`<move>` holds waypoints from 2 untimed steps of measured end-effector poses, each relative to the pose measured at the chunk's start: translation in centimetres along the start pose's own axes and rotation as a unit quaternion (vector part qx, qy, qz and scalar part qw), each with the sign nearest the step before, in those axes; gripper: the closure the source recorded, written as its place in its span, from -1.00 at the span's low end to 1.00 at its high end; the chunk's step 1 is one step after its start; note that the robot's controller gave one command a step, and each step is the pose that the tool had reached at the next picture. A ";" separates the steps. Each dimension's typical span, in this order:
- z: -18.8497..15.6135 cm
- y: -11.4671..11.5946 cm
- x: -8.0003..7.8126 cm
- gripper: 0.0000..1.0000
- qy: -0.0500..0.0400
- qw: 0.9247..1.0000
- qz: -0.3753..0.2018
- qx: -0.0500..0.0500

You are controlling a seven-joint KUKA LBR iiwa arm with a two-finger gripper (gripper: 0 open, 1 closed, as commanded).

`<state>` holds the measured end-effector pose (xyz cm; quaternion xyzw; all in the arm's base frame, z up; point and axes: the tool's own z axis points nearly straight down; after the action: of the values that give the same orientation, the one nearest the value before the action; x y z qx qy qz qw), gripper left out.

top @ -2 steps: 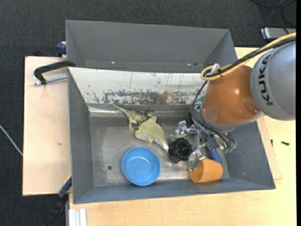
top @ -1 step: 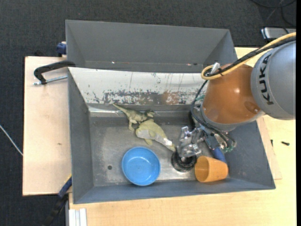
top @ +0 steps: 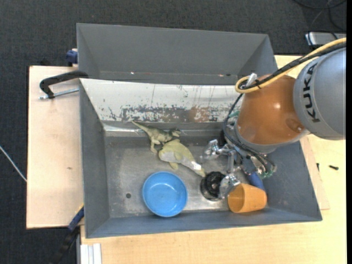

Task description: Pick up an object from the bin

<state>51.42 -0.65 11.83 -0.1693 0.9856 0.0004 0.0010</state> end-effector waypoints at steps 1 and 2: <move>-1.0 -0.9 0.2 -1.00 -0.002 0.998 -0.066 0.001; 3.8 -0.6 2.3 -1.00 0.002 0.994 -0.108 -0.001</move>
Offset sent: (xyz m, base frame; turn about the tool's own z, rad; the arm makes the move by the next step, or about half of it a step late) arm -0.0005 -0.0095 0.0086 -0.1329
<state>49.40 -1.97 8.05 -0.2747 0.9615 0.0012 -0.0011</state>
